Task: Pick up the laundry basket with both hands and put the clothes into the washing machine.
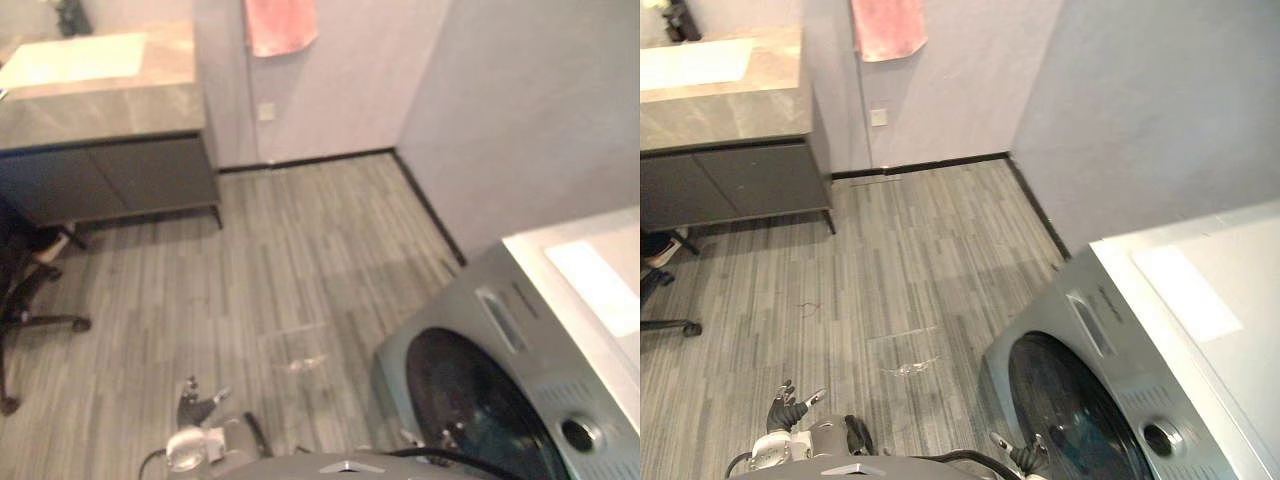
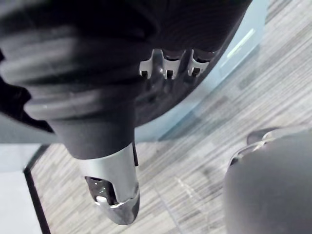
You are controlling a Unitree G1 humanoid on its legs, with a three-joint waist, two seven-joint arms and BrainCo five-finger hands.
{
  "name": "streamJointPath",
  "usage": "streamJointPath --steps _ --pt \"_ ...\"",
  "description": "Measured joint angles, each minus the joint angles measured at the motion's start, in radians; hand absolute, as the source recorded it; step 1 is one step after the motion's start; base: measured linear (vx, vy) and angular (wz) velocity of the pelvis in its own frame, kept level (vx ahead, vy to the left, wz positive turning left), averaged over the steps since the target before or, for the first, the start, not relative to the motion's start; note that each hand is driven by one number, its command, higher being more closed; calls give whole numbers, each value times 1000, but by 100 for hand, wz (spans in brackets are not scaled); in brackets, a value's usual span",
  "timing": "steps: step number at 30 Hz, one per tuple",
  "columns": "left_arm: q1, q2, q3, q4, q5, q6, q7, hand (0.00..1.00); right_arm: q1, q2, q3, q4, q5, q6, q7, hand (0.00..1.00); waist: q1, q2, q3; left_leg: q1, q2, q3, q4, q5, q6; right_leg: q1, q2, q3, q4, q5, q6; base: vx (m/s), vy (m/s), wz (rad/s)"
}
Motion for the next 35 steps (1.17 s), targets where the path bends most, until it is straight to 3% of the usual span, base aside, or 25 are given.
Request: streamJointPath --steps 1,3,7,8,9,11,12,13,15,17,19,20,21,22,24,25,35 --pt "0 31 -2 9 2 0 1 0 -2 20 15 10 0 -4 1 0 -1 -22 -6 3 -45 -15 -43 9 7 7 -20 9 -29 4 -6 132 137 58" --pt "-7 55 -1 13 2 -1 2 0 -20 41 17 23 0 -3 1 0 1 -51 -5 1 -74 -32 -51 10 10 33 -28 30 -72 10 -9 163 153 47" --pt "-9 63 -9 36 1 0 2 0 -48 41 18 63 -7 -2 1 0 3 -59 -12 42 -114 -38 -105 27 7 60 -52 32 -83 27 2 21 35 8" --pt "-10 69 -9 54 0 -1 2 0 -63 34 19 82 -19 -3 0 0 -2 -60 -17 79 -146 -36 -179 46 -14 47 -71 31 -45 23 9 -79 51 -14" --pt "-10 65 -10 56 -1 0 2 0 -86 21 24 96 -39 3 1 0 -2 -58 -16 114 -176 -30 -262 34 -69 2 -96 38 40 3 12 -84 60 -25" --pt "-8 48 -31 59 -4 1 2 0 -110 -12 52 87 -43 3 2 0 -7 -27 6 162 -199 -29 -378 58 -87 -125 -110 76 263 30 8 -99 104 -29" --pt "-7 51 -53 72 -9 1 1 0 -121 -20 60 81 -45 -4 3 0 -20 8 8 183 -194 -38 -416 84 -87 -190 -110 87 365 46 -12 -108 118 -2" --pt "-7 53 -64 83 -10 1 1 0 -126 -27 66 81 -45 -5 3 0 -28 10 10 189 -193 -41 -424 90 -88 -194 -111 86 369 32 -17 -82 60 22" --pt "-16 65 -86 87 -11 0 -3 0 -127 -22 99 80 -45 -4 4 0 -23 3 18 195 -190 -55 -439 92 -90 -218 -105 86 330 -28 -5 -36 -29 28" --pt "-24 62 -98 94 -9 0 -5 0 -127 -8 102 76 -44 -6 2 0 -25 -2 15 178 -185 -79 -441 98 -101 -220 -88 110 205 -44 0 12 -71 45" --pt "-25 76 -116 87 -6 -4 -4 0 -125 0 107 87 -44 -3 1 0 -16 -35 -1 170 -214 -86 -467 113 -120 -218 -100 145 82 -38 4 26 -78 40" --pt "-31 76 -117 93 2 -3 -4 0 -125 8 106 88 -44 -1 0 0 -14 -44 -5 181 -227 -95 -497 129 -125 -219 -111 139 78 -6 31 26 -66 40" --pt "-32 70 -117 93 7 -3 -2 0 -121 3 107 88 -45 -1 1 0 -19 -49 -9 181 -228 -95 -503 133 -121 -216 -115 135 64 2 32 39 -38 26" --pt "-30 63 -108 93 6 -4 6 0 -109 -4 111 88 -45 -1 0 0 -4 -39 -16 187 -222 -96 -499 162 -83 -204 -114 126 44 19 31 62 -32 8" --pt "-19 34 -96 106 6 -3 7 0 -107 -23 123 89 -45 -3 0 0 -7 -5 -30 202 -202 -105 -503 191 -92 -154 -82 115 -15 33 36 106 -24 -5" --pt "-15 33 -96 109 5 -3 7 0 -105 -24 128 95 -48 -2 1 0 -13 -4 -44 206 -200 -116 -503 188 -91 -124 -71 115 -62 40 31 139 8 8" --pt "-18 90 -122 142 -60 -3 -17 0 -123 7 95 171 -79 3 1 0 -28 -51 -82 213 -238 -142 -503 173 -75 -70 -75 143 -143 112 53 139 19 9"
